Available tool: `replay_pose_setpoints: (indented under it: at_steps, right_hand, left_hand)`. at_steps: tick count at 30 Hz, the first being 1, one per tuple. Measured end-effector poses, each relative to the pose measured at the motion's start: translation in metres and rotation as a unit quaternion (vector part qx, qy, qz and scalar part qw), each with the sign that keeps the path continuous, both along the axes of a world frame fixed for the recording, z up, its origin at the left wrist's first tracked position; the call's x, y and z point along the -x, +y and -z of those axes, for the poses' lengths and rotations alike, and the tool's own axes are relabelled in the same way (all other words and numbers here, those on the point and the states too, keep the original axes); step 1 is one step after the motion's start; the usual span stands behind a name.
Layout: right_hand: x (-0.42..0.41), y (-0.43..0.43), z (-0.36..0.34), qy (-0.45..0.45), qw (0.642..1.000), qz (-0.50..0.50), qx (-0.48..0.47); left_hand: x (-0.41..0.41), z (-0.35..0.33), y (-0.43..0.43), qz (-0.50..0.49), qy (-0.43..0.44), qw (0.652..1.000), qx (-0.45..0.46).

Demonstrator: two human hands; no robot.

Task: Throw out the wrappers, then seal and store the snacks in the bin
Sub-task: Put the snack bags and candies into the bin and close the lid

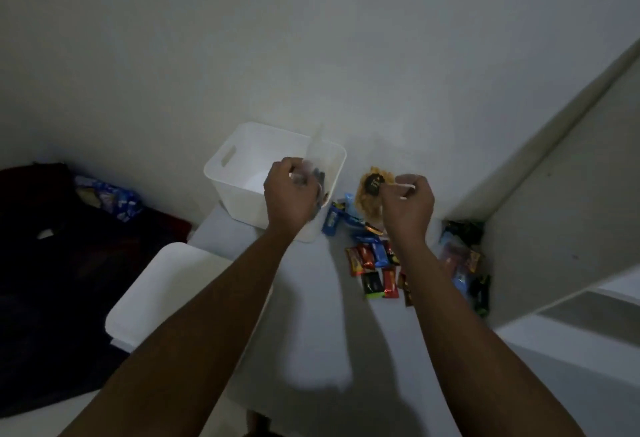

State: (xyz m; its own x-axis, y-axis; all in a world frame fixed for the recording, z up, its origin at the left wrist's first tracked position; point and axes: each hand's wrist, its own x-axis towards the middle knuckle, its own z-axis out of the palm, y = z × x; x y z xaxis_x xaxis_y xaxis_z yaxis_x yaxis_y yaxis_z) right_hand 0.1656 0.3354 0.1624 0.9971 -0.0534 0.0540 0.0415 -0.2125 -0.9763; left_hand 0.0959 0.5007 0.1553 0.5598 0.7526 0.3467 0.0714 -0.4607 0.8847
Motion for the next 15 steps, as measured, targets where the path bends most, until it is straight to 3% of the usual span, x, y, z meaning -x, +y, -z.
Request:
replay_pose_setpoints:
  at_steps: [6,15]
  right_hand:
    - [-0.033,0.11,0.002,0.075,0.997,-0.033,0.014]
    - [-0.033,0.199,0.04,0.161,0.961,-0.105,0.199]
  left_hand:
    - [-0.041,-0.008,0.091,-0.001,0.018,0.998,0.063]
    - [-0.071,0.034,0.16,0.084,0.266,0.959,0.051]
